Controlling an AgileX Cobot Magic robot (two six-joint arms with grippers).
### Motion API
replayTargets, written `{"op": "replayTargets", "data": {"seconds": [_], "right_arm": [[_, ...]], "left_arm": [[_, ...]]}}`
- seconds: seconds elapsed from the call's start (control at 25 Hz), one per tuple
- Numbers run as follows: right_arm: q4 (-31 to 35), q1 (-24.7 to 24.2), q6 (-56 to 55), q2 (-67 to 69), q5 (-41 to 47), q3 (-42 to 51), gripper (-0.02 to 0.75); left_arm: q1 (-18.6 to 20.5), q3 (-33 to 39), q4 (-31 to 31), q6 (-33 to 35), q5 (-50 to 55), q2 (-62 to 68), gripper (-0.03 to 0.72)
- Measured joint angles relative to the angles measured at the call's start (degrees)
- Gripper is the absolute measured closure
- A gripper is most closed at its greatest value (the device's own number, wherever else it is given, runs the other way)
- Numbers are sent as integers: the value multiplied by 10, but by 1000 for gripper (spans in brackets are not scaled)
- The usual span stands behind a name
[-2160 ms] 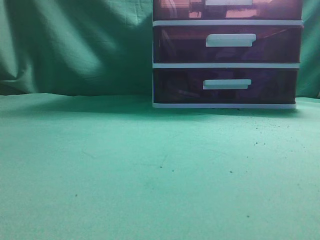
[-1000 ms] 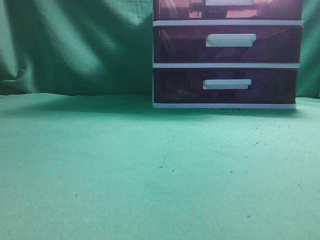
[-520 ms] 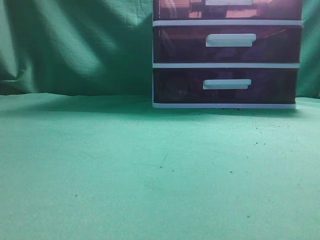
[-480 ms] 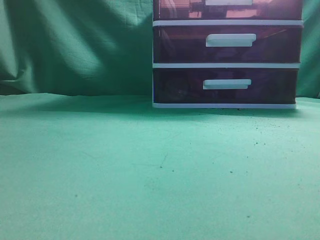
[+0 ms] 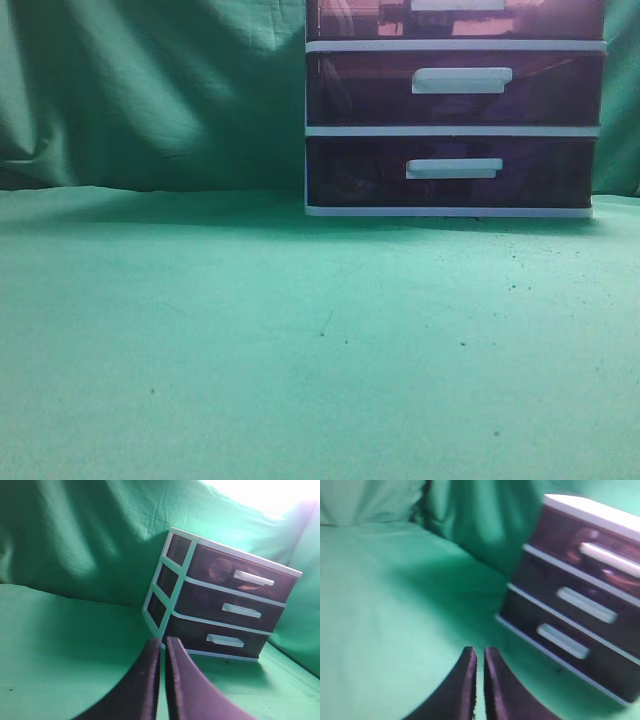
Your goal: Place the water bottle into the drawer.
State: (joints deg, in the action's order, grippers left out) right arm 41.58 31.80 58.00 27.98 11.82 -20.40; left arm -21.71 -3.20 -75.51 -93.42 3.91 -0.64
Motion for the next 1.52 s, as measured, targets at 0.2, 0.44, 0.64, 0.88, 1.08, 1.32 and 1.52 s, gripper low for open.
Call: {"op": "replayTargets", "data": {"seconds": [0.2, 0.44, 0.64, 0.88, 1.08, 1.32, 1.52], "right_arm": [[-8, -64, -59, -65, -67, 56, 690], [-84, -207, -179, -192, 1, 106, 690], [-256, -306, -395, -273, 88, 142, 690], [-408, -314, -589, -284, 106, 211, 690], [-445, -314, -622, -284, 108, 219, 690], [-446, -314, -635, -284, 107, 219, 690], [-446, -314, -639, -284, 106, 219, 690]], "left_arm": [[0, 0, 0, 0, 0, 0, 688], [0, 0, 0, 0, 0, 0, 688], [0, 0, 0, 0, 0, 0, 688], [0, 0, 0, 1, 0, 0, 688], [0, 0, -1, 1, 0, 0, 688], [0, 0, -30, 1, 0, 0, 688], [0, 0, -37, 1, 0, 0, 688]]}}
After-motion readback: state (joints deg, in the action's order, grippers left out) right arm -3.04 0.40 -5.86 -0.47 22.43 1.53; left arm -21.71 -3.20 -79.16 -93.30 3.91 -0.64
